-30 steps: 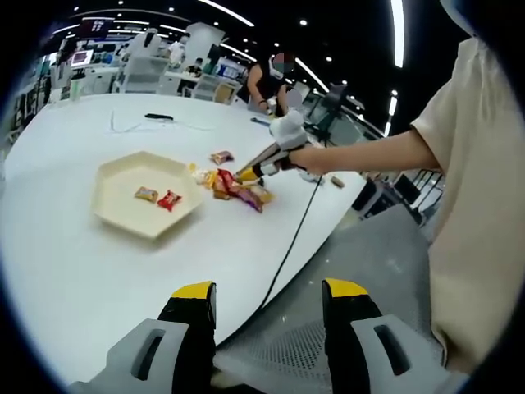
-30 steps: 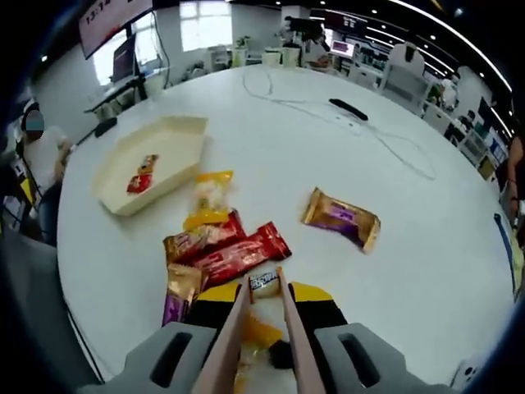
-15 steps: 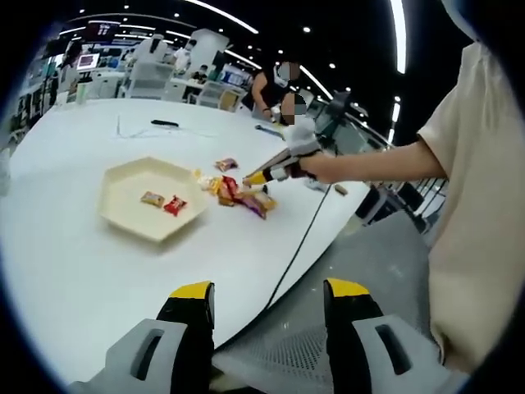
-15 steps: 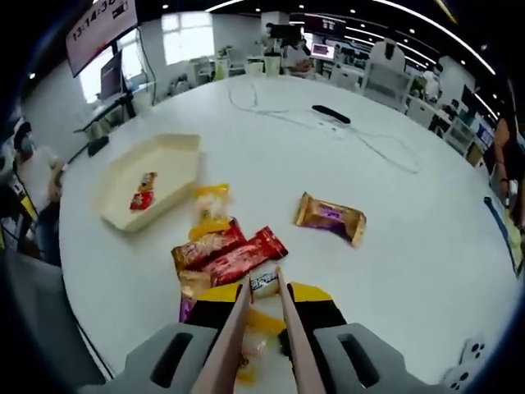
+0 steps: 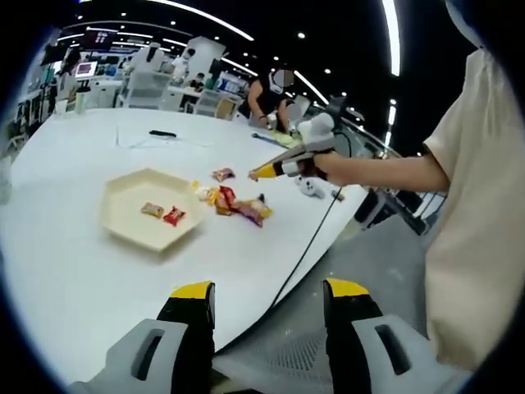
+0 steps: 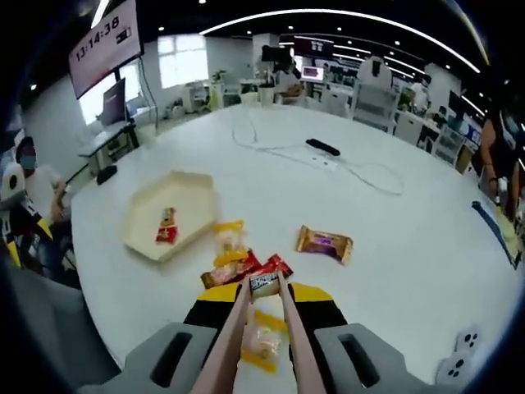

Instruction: Place the target food into the container with the food tongs after gripping and lifting it, then release it inside without dropping or visibly crushing the food.

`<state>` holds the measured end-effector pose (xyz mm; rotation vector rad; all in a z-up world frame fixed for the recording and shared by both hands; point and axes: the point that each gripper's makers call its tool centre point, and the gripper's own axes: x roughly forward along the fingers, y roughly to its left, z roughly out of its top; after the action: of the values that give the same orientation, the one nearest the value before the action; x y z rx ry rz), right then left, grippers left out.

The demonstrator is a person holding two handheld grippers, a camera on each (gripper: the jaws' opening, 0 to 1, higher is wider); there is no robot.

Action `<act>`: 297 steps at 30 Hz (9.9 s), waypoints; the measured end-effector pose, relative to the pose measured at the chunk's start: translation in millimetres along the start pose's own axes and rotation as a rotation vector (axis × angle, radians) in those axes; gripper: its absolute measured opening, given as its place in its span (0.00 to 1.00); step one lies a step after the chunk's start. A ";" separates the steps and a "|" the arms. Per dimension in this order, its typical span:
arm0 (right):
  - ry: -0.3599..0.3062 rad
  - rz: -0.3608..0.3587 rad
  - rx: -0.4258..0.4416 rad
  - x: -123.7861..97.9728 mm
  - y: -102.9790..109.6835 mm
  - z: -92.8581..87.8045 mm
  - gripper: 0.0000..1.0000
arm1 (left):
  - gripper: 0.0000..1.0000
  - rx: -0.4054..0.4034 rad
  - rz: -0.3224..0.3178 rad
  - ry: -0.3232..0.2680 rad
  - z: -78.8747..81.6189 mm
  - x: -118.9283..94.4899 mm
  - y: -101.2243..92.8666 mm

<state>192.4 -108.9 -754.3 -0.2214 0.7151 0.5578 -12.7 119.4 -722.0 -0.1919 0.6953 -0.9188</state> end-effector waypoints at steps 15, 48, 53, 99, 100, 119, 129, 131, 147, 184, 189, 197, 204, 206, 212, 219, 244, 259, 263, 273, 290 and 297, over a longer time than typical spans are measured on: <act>-0.121 -0.045 -0.036 -46.0 9.5 46.0 0.21 | 0.53 0.049 0.052 -0.057 13.5 -24.3 7.5; -0.211 0.028 -0.126 -48.6 68.2 105.6 0.21 | 0.54 0.054 0.137 -0.150 16.8 -59.8 9.1; -0.215 0.063 -0.149 -39.8 85.1 113.9 0.21 | 0.54 0.056 0.151 -0.163 19.1 -63.0 8.6; -0.227 0.186 -0.223 -11.3 147.7 145.0 0.22 | 0.54 0.024 0.197 -0.192 8.2 -78.7 12.2; -0.227 0.186 -0.223 -11.2 147.6 145.0 0.22 | 0.54 0.025 0.195 -0.190 7.7 -78.3 12.2; -0.229 0.197 -0.253 -5.4 154.5 155.6 0.23 | 0.54 0.025 0.184 -0.196 11.9 -74.8 12.5; -0.242 0.201 -0.260 -7.1 159.3 163.7 0.23 | 0.54 0.024 0.193 -0.201 12.7 -78.2 14.4; -0.247 0.200 -0.268 -8.5 161.0 167.2 0.23 | 0.54 0.026 0.193 -0.200 12.3 -78.8 14.4; -0.249 0.199 -0.290 -7.7 163.8 172.7 0.24 | 0.54 0.010 0.203 -0.212 6.2 -82.3 13.4; -0.303 0.016 -0.103 -52.8 69.6 164.9 0.26 | 0.54 0.016 0.177 -0.222 13.7 -72.4 14.4; -0.310 -0.020 -0.063 -66.1 54.7 153.9 0.26 | 0.54 0.028 0.157 -0.214 15.1 -67.3 10.7; -0.295 -0.047 -0.002 -76.9 43.8 127.5 0.26 | 0.54 0.048 0.124 -0.187 15.4 -58.9 6.0; -0.298 -0.072 0.020 -82.9 35.1 110.5 0.26 | 0.54 0.072 0.093 -0.166 19.7 -49.5 0.9; -0.289 -0.078 0.027 -84.8 32.8 102.6 0.26 | 0.54 0.075 0.088 -0.163 20.2 -47.7 0.2; -0.260 -0.079 0.071 -87.4 27.8 77.7 0.27 | 0.54 0.083 0.065 -0.144 19.5 -38.8 -6.4; -0.223 -0.079 0.069 -86.0 26.3 59.0 0.26 | 0.54 0.084 0.058 -0.129 18.0 -35.4 -8.9; -0.098 -0.076 0.121 -55.8 28.6 -7.2 0.27 | 0.55 0.096 0.056 -0.080 21.3 -26.1 -9.5; -0.068 -0.070 0.153 -41.9 25.0 -22.7 0.27 | 0.56 0.078 0.039 -0.044 17.2 -14.8 -7.5; -0.063 -0.068 0.157 -39.3 24.5 -24.0 0.27 | 0.55 0.068 0.045 -0.039 15.3 -15.4 -5.2; -0.062 -0.072 0.164 -39.4 22.9 -26.2 0.27 | 0.55 0.063 0.035 -0.032 12.9 -12.1 -7.5; -0.031 -0.061 0.182 -29.1 25.4 -40.7 0.27 | 0.56 0.041 0.045 -0.020 6.2 -12.1 -4.5; -0.012 -0.063 0.194 -23.6 22.7 -47.7 0.27 | 0.56 0.026 0.041 -0.009 4.1 -8.1 -3.4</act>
<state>138.6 -117.5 -773.8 -0.0592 0.7429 0.4257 -15.7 123.1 -713.5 -0.1580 0.6765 -0.8866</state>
